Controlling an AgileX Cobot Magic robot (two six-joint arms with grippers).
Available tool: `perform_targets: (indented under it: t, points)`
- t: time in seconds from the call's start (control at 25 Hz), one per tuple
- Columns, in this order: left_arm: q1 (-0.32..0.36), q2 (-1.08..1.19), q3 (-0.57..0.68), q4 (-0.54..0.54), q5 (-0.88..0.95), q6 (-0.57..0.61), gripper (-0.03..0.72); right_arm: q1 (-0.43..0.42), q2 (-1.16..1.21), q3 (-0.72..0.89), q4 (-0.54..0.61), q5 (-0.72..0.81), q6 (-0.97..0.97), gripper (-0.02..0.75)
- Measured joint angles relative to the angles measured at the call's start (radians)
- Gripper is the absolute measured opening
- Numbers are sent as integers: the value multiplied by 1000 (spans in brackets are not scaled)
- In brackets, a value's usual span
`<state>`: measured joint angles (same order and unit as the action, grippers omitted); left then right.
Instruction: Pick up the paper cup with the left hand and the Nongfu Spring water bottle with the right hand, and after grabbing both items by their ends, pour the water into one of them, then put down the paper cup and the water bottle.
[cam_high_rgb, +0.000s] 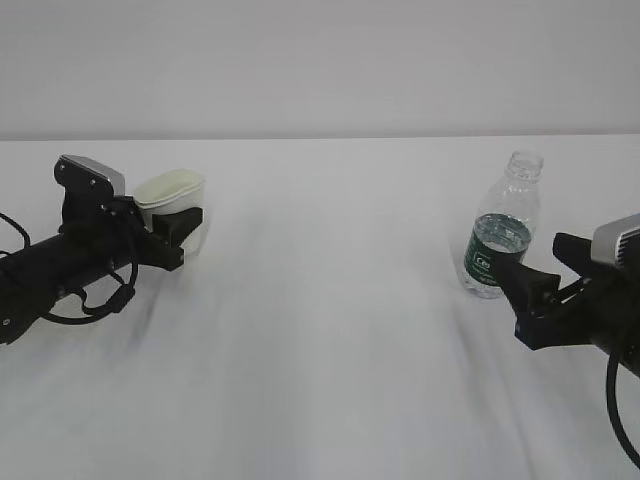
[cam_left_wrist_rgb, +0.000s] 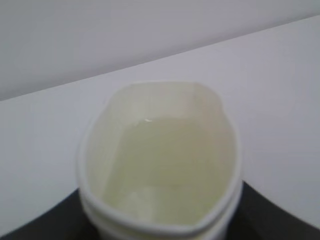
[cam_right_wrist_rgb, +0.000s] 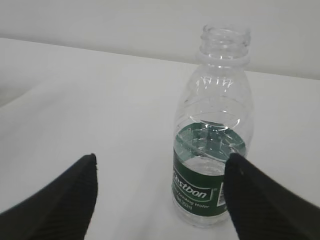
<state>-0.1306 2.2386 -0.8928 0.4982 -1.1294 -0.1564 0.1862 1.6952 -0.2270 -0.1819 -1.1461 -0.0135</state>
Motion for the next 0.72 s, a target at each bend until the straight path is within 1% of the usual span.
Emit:
perform_targets:
  t: [0.28, 0.72]
  points:
    - [0, 0, 0, -27, 0, 0, 382, 0, 0, 0, -22, 0, 0, 588]
    - [0, 0, 0, -64, 0, 0, 382, 0, 0, 0, -26, 0, 0, 588]
